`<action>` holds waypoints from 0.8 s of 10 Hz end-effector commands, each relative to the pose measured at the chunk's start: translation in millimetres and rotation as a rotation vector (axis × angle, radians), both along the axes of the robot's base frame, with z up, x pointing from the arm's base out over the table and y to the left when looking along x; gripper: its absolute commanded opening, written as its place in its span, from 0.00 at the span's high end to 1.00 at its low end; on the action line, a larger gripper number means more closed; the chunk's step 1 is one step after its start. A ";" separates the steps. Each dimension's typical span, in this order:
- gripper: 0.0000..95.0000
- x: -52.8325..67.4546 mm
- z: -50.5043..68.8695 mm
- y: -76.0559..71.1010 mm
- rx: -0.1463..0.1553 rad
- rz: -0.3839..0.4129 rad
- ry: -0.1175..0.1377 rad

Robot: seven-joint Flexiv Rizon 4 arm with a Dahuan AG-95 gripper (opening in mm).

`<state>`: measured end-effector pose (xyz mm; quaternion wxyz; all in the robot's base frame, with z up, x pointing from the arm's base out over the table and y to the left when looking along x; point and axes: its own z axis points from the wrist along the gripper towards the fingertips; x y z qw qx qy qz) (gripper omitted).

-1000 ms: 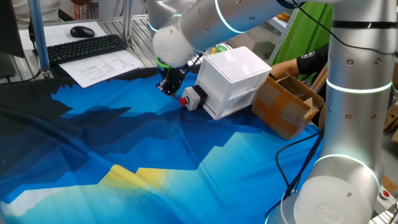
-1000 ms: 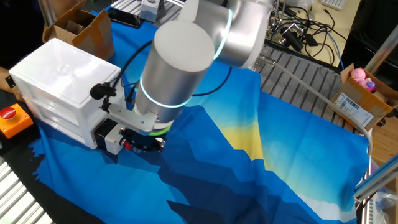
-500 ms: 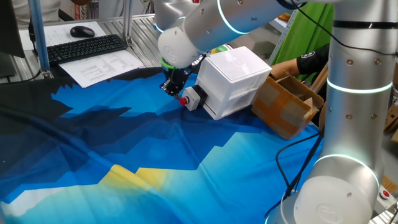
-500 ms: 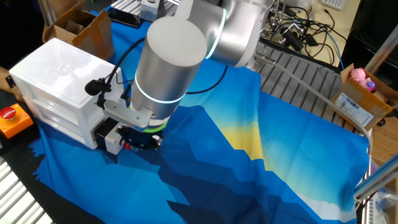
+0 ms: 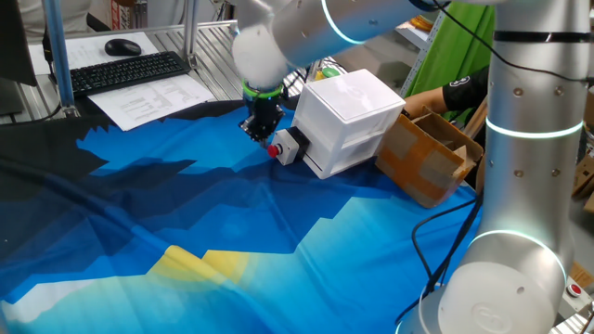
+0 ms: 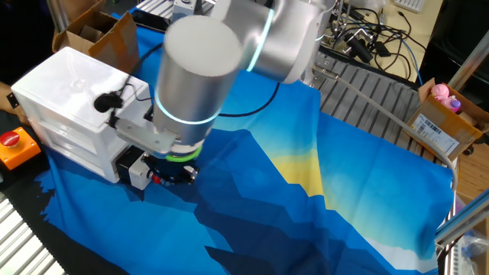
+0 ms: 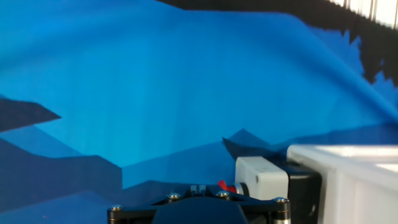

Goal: Press the button horizontally

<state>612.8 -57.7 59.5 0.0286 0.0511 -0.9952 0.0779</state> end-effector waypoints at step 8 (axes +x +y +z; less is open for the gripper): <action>1.00 3.3 -17.9 -6.9 -0.049 -0.014 0.054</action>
